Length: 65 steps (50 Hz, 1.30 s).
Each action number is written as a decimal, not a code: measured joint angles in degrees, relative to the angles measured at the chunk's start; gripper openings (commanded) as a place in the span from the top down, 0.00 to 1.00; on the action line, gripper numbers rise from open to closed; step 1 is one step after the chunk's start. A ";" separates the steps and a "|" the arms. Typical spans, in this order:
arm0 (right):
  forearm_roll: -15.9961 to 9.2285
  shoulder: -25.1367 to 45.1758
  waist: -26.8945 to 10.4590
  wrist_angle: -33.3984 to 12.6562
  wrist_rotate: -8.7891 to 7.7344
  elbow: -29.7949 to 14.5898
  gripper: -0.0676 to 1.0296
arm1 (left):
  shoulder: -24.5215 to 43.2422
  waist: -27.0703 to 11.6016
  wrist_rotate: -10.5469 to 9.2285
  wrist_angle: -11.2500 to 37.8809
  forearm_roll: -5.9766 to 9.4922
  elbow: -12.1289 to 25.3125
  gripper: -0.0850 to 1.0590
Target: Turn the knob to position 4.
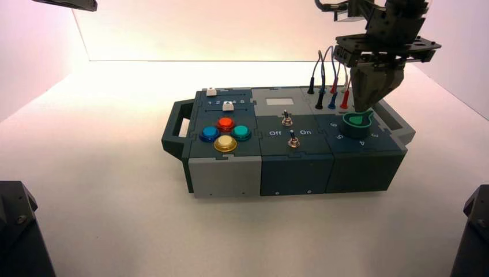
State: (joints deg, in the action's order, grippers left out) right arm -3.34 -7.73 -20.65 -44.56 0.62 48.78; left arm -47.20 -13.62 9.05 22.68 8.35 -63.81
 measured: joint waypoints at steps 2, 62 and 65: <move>0.00 -0.53 0.00 -0.09 0.00 0.18 0.96 | 0.00 0.00 0.00 0.00 0.00 0.00 0.95; 1.32 -2.64 0.00 -8.35 -1.41 1.49 0.96 | -1.85 0.00 0.00 0.00 0.00 0.00 0.95; 1.32 -2.55 0.00 -8.44 -1.41 1.58 0.96 | -1.85 0.00 0.00 0.00 0.00 0.00 0.95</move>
State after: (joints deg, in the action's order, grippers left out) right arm -2.02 -10.28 -20.65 -53.00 -0.79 50.36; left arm -49.04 -13.62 9.05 22.68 8.35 -63.81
